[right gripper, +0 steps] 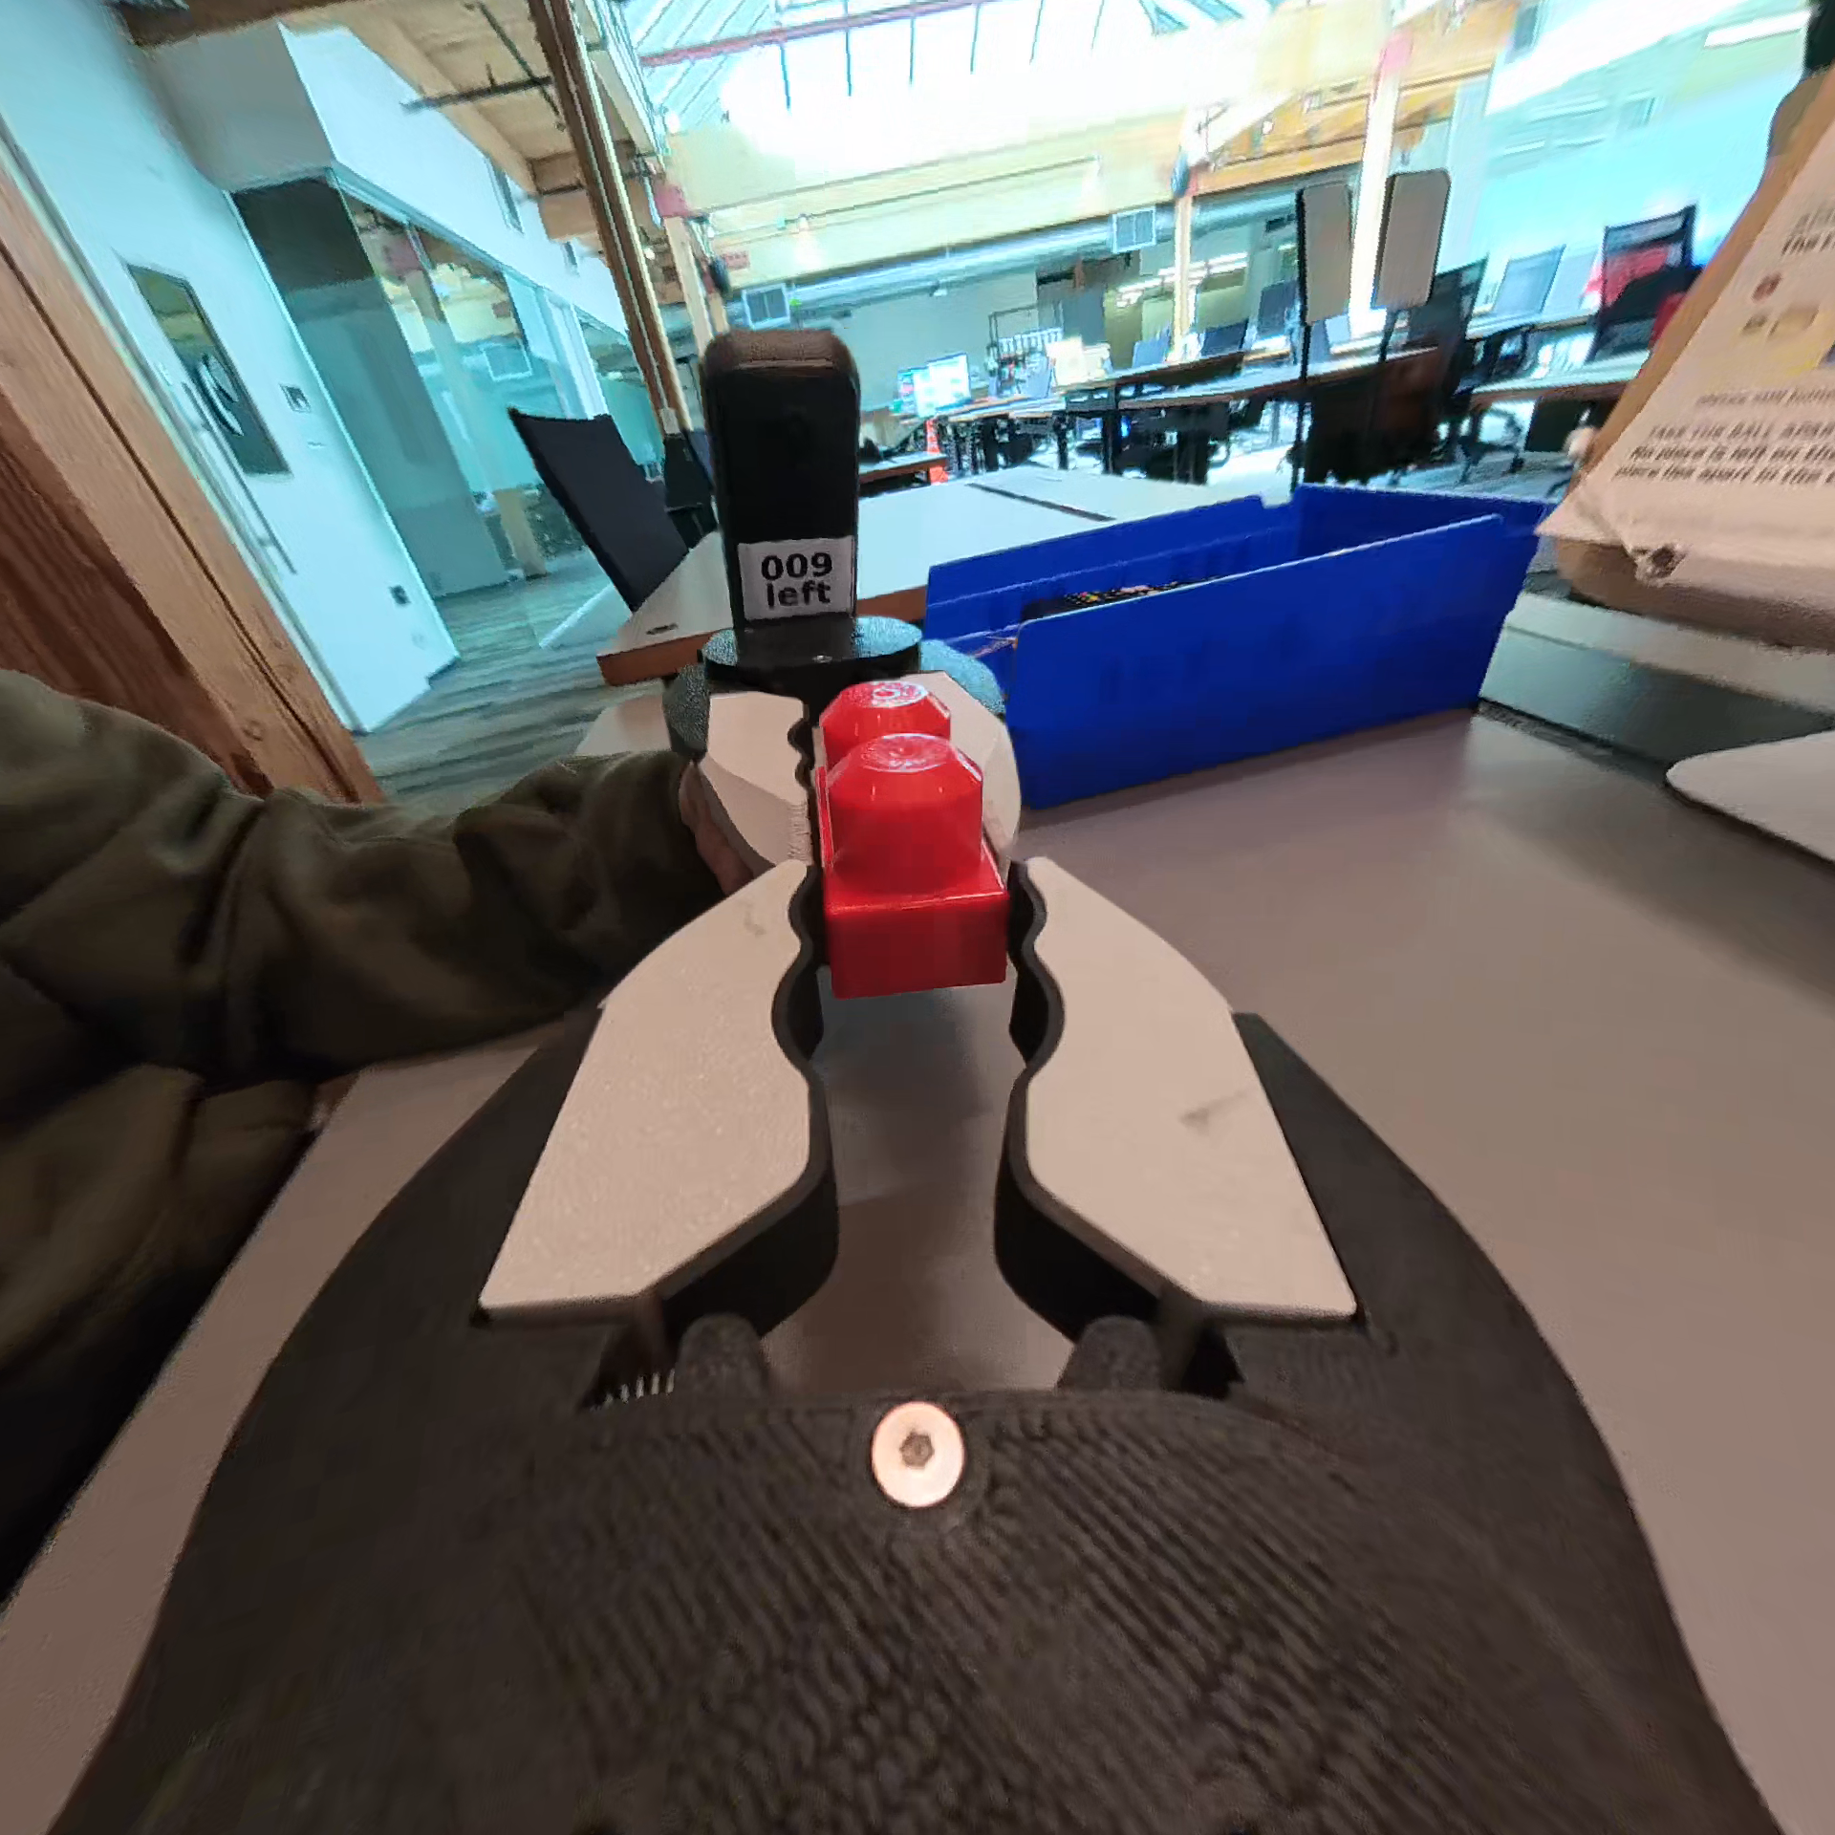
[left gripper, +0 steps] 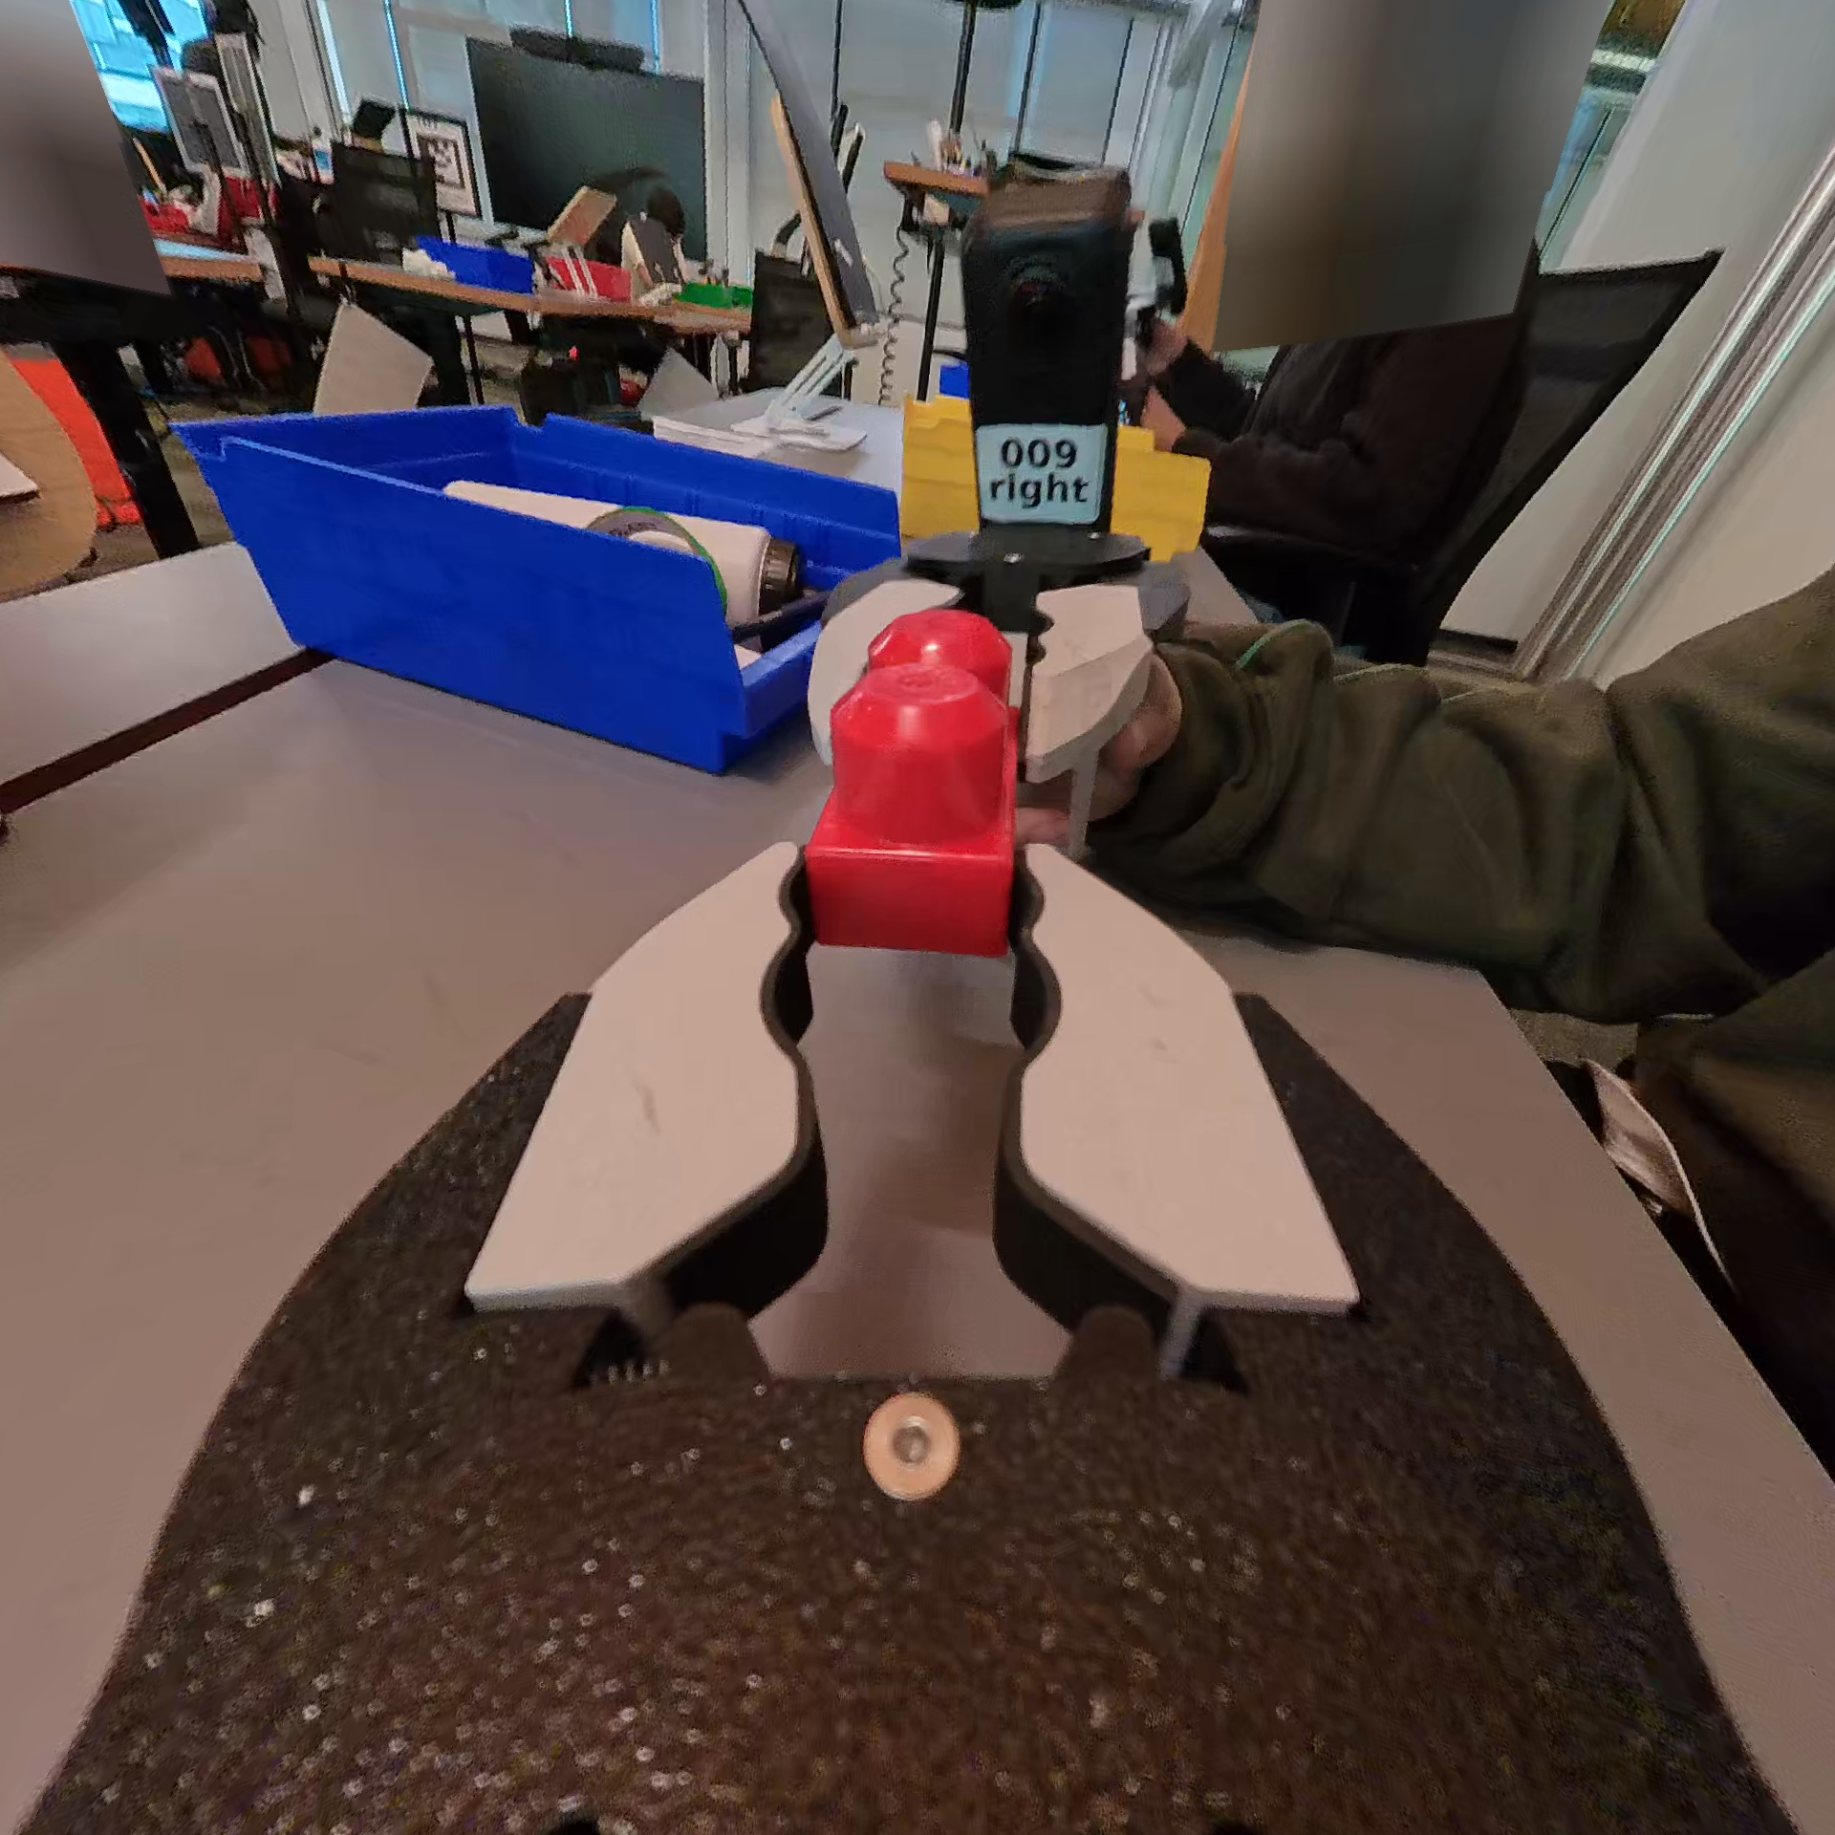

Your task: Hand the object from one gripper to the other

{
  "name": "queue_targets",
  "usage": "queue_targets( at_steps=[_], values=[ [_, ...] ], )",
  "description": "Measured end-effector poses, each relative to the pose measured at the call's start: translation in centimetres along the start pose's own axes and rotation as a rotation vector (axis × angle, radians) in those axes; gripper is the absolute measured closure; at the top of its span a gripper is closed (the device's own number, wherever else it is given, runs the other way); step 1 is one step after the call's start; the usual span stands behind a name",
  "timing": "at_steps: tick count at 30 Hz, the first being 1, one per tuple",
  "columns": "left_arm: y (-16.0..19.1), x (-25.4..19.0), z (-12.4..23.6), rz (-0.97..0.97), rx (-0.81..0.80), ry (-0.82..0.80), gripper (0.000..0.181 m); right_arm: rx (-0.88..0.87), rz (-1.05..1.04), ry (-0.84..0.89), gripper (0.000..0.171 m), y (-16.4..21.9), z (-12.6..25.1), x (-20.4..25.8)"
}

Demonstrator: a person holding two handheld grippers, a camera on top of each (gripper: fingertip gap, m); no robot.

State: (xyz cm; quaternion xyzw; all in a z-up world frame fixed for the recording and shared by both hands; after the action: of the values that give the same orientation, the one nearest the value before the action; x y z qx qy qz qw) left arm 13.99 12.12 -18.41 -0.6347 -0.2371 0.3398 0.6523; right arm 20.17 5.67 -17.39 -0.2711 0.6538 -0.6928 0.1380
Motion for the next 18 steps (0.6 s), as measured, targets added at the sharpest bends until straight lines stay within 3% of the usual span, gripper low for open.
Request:
queue_targets(
  at_steps=[5,6,10,14,18],
  values=[
    [-0.1,-0.1,0.0,-0.148,-0.04,-0.061,0.134,-0.019,-0.116,-0.024,0.136,0.0,0.0,-0.3],
    [-0.2,-0.2,0.0,-0.221,-0.043,-0.09,0.121,-0.014,-0.137,-0.025,0.136,0.0,0.1,-0.4],
    [-0.2,0.0,-0.2,-0.613,0.033,-0.269,0.1,0.035,-0.21,-0.021,0.136,0.8,0.5,-1.1],
    [0.0,0.1,-0.5,-0.875,0.119,-0.379,0.109,0.039,-0.256,-0.025,0.136,1.0,0.7,-1.4],
    [0.0,-0.1,-0.7,-0.926,0.109,-0.38,0.125,0.061,-0.256,-0.046,0.136,1.3,0.5,-1.1]
  ],
)
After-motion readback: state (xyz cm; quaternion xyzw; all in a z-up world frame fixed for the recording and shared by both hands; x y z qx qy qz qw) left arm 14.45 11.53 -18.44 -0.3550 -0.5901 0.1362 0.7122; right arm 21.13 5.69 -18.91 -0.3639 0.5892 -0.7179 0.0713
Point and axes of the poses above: each gripper's, where its closed fingertips meet, z back along the fingers, y out of its underside, x = y × z across the jaws, the point moved 4 cm from there along z, back along the fingers, and after that the axes turned 1 degree about -z, right-handed, at the moved point
